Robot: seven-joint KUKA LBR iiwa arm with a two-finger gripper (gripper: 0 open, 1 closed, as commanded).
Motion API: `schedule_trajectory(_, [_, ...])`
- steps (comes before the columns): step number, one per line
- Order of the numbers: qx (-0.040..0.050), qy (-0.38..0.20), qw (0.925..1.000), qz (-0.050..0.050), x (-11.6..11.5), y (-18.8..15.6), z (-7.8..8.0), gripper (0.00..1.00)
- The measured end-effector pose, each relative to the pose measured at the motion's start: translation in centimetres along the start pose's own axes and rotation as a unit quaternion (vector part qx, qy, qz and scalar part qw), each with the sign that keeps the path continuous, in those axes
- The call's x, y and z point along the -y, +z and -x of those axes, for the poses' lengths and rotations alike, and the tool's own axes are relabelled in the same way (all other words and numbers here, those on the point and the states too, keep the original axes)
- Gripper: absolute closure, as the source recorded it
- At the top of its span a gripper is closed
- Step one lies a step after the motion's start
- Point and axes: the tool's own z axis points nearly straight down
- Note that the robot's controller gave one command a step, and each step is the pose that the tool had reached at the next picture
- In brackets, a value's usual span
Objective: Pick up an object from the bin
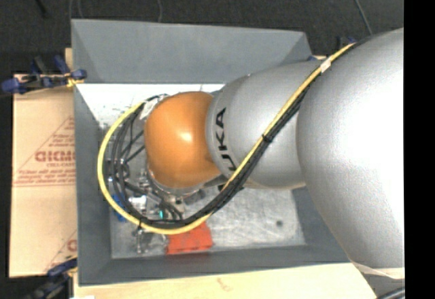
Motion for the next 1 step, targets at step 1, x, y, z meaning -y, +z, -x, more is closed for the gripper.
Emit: schedule_trajectory(1, [0.0065,-0.055,0.9985,0.004,2.07,5.33,4.53,0.00])
